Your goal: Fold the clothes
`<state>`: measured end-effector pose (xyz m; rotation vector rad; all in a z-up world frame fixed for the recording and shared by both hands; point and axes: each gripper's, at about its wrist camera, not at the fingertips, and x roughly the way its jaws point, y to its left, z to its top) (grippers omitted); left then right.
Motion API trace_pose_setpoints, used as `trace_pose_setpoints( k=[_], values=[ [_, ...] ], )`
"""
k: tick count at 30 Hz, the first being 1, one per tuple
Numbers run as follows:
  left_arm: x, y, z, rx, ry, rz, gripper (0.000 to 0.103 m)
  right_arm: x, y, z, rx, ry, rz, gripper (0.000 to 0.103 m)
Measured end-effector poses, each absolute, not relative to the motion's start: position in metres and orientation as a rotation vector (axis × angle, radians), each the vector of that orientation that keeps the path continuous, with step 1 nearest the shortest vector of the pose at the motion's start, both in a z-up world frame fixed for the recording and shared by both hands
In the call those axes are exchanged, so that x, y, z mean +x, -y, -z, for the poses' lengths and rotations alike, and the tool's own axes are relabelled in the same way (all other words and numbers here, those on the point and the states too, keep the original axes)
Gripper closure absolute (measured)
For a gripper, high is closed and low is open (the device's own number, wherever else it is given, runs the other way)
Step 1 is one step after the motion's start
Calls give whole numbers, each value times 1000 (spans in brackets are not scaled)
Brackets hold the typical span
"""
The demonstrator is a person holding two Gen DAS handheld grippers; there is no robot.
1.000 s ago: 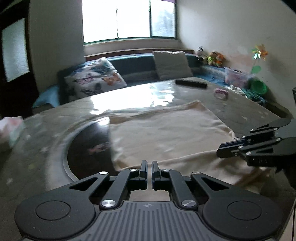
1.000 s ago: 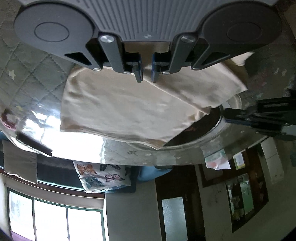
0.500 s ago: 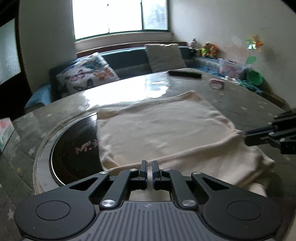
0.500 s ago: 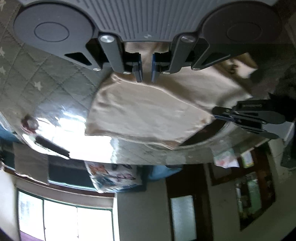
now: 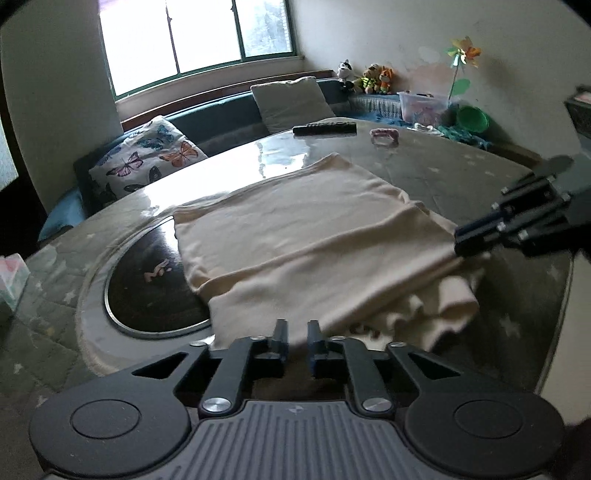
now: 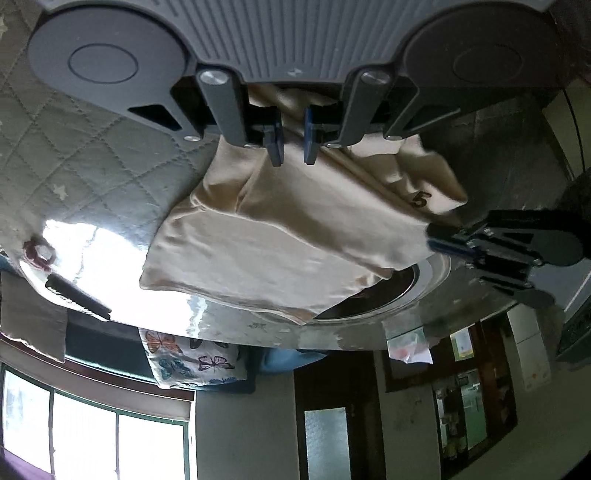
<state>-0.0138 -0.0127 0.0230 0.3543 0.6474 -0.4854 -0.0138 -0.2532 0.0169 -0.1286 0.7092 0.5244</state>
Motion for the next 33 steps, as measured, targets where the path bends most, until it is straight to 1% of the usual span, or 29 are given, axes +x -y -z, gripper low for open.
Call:
trace_pose_setpoints(
  k=[2,6,8,9,13,15,16,17,18,19,20,21,23,27,32,33],
  values=[
    [-24,11,-23,407,-635,491,66,-14,253,-15,-134,-715,-522,85],
    [-45,13,-18,539,-605,517,55,-15,255,-16,-144,-713,-530,84],
    [-51,19,-12,598,-587,534,55,-17,256,-20,-152,-708,-532,82],
    [-53,22,-10,617,-576,543,55,-18,256,-21,-161,-706,-533,78],
    [-52,34,-3,643,-528,579,55,-25,255,-25,-204,-694,-554,69],
    [-49,38,-1,641,-514,595,55,-30,254,-29,-233,-681,-569,59],
    [-48,40,0,644,-507,603,55,-32,254,-30,-247,-674,-579,57],
    [-46,41,1,645,-501,610,58,-34,253,-32,-262,-667,-588,53],
    [-44,42,1,641,-496,617,65,-37,253,-33,-276,-661,-601,51],
    [-42,42,0,631,-495,625,69,-39,252,-34,-292,-656,-616,51],
    [-39,41,-1,614,-497,629,76,-41,251,-35,-307,-652,-631,50],
    [-36,41,-3,595,-499,630,84,-43,250,-35,-324,-646,-646,46],
    [-28,39,-7,555,-503,625,92,-47,246,-34,-362,-635,-678,40],
    [-10,34,-19,462,-516,610,93,-48,235,-28,-423,-610,-718,37],
    [11,33,-26,398,-540,600,94,-40,221,-18,-470,-582,-722,37],
    [14,33,-25,390,-544,597,94,-38,219,-17,-474,-578,-720,40]
  ],
)
